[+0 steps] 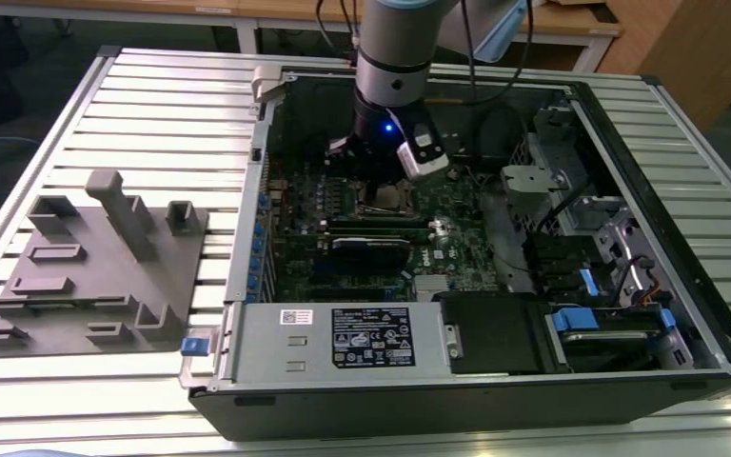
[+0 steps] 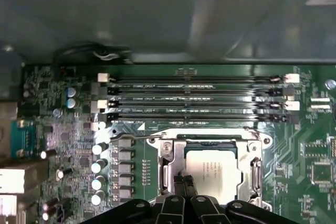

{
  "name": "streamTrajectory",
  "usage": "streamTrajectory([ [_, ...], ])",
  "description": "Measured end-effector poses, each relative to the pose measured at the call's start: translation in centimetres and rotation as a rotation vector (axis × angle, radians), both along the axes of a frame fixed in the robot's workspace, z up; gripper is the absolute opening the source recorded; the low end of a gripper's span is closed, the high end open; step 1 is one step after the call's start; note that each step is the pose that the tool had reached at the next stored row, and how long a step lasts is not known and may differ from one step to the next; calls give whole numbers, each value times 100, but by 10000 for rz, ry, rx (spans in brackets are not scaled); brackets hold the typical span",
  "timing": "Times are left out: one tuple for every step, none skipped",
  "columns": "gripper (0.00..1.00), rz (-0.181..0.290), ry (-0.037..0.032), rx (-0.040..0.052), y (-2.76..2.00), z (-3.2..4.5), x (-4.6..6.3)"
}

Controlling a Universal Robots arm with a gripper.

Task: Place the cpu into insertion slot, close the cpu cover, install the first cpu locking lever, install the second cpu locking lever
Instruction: 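Close the cpu cover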

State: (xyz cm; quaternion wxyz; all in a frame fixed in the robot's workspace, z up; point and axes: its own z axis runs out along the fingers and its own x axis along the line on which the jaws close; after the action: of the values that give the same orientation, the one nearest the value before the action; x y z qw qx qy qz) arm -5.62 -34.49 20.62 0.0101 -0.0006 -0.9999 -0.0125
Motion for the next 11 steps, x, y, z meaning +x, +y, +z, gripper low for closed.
streamTrajectory([
  [10,112,0,0,0,0,0],
  [10,165,0,0,0,0,-4],
  [10,182,-2,3,0,-2,-14],
  [10,206,-5,1,2,-2,-43],
  [10,211,-8,0,5,-2,-58],
  [10,214,-9,-1,10,-2,-71],
  [10,217,-12,-1,20,-3,-80],
  [10,218,-13,0,35,-4,-85],
  [10,219,-14,1,55,-5,-88],
  [10,221,-15,-1,70,-6,-90],
  [10,224,-16,1,79,-8,-93],
])
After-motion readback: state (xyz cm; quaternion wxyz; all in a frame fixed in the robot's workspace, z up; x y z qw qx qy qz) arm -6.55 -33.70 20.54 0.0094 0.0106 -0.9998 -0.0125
